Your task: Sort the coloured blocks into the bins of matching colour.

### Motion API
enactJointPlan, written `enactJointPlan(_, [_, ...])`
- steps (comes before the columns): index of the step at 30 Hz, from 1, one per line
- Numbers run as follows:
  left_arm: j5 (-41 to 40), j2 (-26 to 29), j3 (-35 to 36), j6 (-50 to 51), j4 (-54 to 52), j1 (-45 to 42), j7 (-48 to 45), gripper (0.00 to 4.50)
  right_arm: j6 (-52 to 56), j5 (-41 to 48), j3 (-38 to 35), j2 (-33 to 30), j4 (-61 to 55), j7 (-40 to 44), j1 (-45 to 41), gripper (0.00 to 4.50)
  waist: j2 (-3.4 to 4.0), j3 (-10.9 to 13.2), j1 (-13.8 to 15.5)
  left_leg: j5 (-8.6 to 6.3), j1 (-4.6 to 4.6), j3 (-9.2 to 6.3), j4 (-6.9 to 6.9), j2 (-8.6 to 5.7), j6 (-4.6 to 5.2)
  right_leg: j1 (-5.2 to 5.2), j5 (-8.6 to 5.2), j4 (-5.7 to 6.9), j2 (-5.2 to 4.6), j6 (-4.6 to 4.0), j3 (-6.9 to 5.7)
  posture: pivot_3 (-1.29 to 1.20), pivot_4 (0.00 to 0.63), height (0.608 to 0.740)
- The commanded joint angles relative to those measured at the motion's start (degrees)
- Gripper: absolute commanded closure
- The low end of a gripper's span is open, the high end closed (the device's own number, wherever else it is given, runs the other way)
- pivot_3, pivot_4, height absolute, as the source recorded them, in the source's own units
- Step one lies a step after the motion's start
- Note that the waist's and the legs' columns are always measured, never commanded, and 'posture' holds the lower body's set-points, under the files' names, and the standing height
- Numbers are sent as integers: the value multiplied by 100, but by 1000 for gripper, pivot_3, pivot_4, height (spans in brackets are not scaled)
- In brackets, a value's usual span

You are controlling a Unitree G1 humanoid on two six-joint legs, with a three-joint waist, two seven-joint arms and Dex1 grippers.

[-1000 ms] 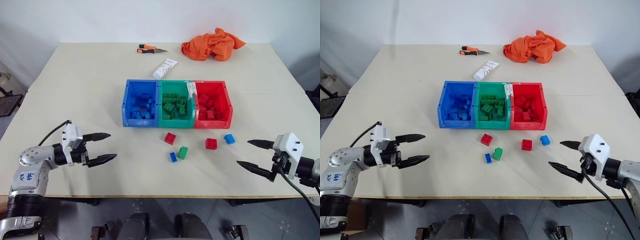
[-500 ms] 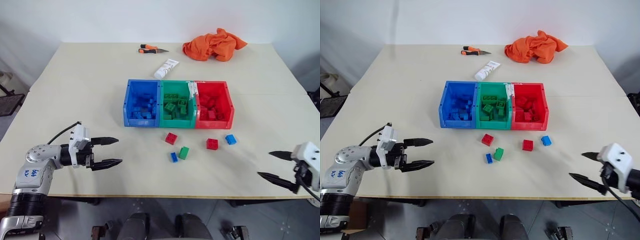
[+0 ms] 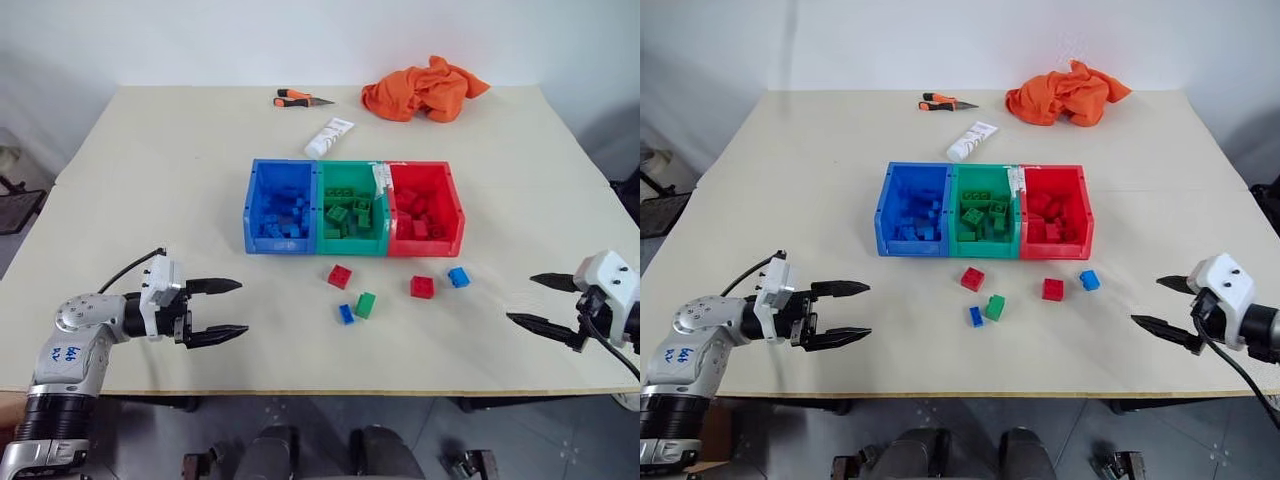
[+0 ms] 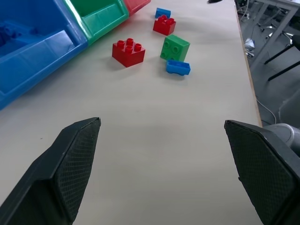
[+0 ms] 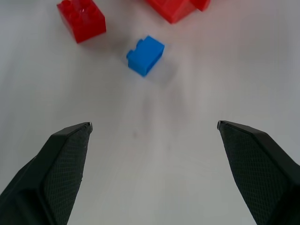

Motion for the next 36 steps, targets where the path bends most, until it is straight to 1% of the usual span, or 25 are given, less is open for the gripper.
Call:
enactJointPlan(1, [-241, 49, 244, 85, -476, 259, 128, 7, -211, -228, 609, 441, 684, -146, -852, 0, -1, 1, -29, 0, 1, 0, 2, 1, 0, 1, 0, 0, 1, 0, 0, 0, 150, 740])
enactJointPlan(3, [-262, 53, 312, 110, -601, 383, 216, 7, -417, -386, 885, 801, 1186, -283, -1377, 0, 0, 1, -34, 1, 1, 1, 3, 1, -2, 0, 0, 1, 1, 0, 2, 0, 150, 740])
enactJointPlan(5, [-270, 50, 345, 132, -670, 438, 282, 7, -530, -445, 980, 987, 1478, -343, -1653, 0, 11, 7, -46, 3, 3, 2, 1, 2, -5, -5, 0, 7, 2, 0, 1, 0, 150, 740])
enactJointPlan(8, [-283, 31, 359, 161, -746, 474, 364, 7, -671, -569, 1162, 1142, 1770, -334, -1820, 0, 17, 10, 16, 2, 0, 0, 2, 0, -4, -15, 0, 29, -1, 0, -1, 0, 150, 740])
enactJointPlan(11, [-282, -1, 347, 161, -779, 494, 432, 7, -738, -690, 1299, 1264, 1918, -422, -1887, 0, 16, 10, 4, 2, -4, -3, 4, -2, -4, -13, 0, 32, -2, 0, -2, 0, 150, 740])
enactJointPlan(14, [-287, -31, 341, 168, -794, 494, 496, 0, -731, -684, 1314, 1305, 1754, -413, -1756, 590, 16, 10, -7, 2, -3, -3, 4, -1, -4, -12, 0, 32, -1, 0, -3, 0, 150, 740])
enactJointPlan(16, [-275, -41, 317, 158, -768, 468, 516, 0, -616, -679, 1271, 1294, 1628, -496, -1657, 1162, 16, 10, -8, 2, 0, -3, 5, 0, -4, -13, 0, 32, -1, 0, -3, 0, 150, 740])
enactJointPlan(17, [-264, -49, 300, 150, -741, 442, 522, 0, -576, -665, 1236, 1287, 1560, -537, -1595, 1581, 16, 10, -8, 2, 1, -3, 7, 0, -5, -13, 0, 33, 0, 0, -3, 0, 150, 740])
enactJointPlan(20, [-226, -84, 232, 117, -648, 344, 518, 0, -530, -644, 1135, 1284, 1394, -694, -1444, 2585, 16, 10, -6, 2, 1, -3, 15, 0, -5, -10, 0, 36, 0, 0, -3, 0, 150, 740])
enactJointPlan(22, [-203, -112, 182, 96, -572, 254, 500, 0, -488, -572, 1054, 1286, 1133, -775, -1303, 3284, 16, 10, 7, 2, 1, -4, 23, -1, -4, -5, 0, 36, -1, 0, -3, 0, 150, 740])
enactJointPlan(23, [-186, -130, 152, 83, -522, 196, 490, 0, -461, -509, 1000, 1284, 923, -810, -1212, 3561, 16, 10, 13, 1, 1, -4, 27, -1, -3, -4, 0, 36, -1, 0, -2, 0, 150, 740])
enactJointPlan(24, [-174, -138, 125, 64, -464, 139, 468, 0, -404, -460, 971, 1261, 648, -835, -1114, 3645, 16, 10, 17, 1, 1, -5, 27, -2, -3, -3, 0, 36, -1, 0, -2, 0, 150, 740])
enactJointPlan(28, [-131, -140, 84, -10, -238, -28, 399, 0, 51, -221, 842, 1215, -468, -1021, -884, 3645, 17, 10, -4, 1, -2, -6, 21, -2, -3, -10, 0, 36, -1, 0, -2, 0, 150, 740])
enactJointPlan(31, [-98, -144, 65, -78, -95, -122, 363, 0, 515, -64, 820, 1157, -1265, -1185, -918, 3645, 17, 10, -47, 1, -1, 0, 17, 0, -4, -15, 0, 38, 1, 0, 2, 0, 150, 740])
enactJointPlan(33, [-90, -151, 58, -112, -43, -158, 358, 0, 856, -10, 956, 1133, -1660, -1280, -1163, 3645, 17, 10, -58, 2, 0, -1, 14, 0, -6, -17, 0, 42, 1, 0, 2, 0, 150, 740])
enactJointPlan(36, [-73, -167, 38, -162, 19, -207, 372, 0, 1349, 30, 1383, 1377, -1829, -1470, -1903, 3645, 16, 10, -89, 3, 0, -1, 15, 0, -8, -20, 0, 43, 1, 0, 6, 0, 150, 740])
